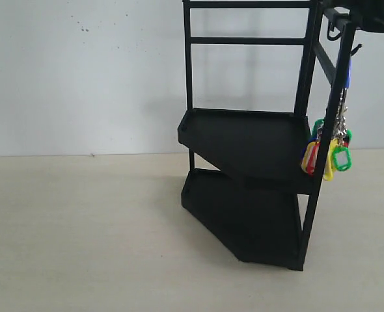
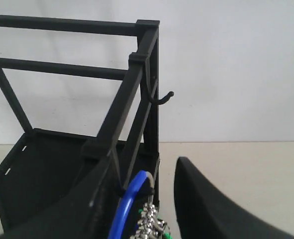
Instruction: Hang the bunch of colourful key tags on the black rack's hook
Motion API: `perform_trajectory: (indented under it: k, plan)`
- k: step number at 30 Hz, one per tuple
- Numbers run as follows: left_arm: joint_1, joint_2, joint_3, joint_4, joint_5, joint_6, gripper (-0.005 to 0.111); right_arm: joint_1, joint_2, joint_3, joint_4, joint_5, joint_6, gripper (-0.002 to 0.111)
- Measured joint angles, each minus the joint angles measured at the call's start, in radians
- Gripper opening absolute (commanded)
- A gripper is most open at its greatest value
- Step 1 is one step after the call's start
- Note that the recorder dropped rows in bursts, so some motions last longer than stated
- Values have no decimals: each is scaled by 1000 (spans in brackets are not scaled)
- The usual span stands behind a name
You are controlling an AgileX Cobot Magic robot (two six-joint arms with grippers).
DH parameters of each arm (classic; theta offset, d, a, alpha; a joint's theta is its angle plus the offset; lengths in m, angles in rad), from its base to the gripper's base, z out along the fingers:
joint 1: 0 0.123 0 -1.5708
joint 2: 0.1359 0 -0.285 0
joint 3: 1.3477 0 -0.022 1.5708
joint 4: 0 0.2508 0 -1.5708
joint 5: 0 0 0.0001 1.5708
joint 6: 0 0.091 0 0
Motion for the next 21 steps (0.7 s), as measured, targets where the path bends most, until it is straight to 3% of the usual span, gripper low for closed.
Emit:
perform_trajectory:
  k: [10, 12, 15, 21]
  plan:
    - [0, 0, 0, 0, 0, 0, 4, 0, -38, 0, 4, 130, 6, 38]
    - [0, 0, 0, 0, 0, 0, 4, 0, -83, 0, 10, 173, -25, 30]
    - [0, 0, 0, 0, 0, 0, 4, 0, -170, 2, 86, 268, -85, 0]
    - [0, 0, 0, 0, 0, 0, 4, 0, -357, 196, 333, 293, -164, 0]
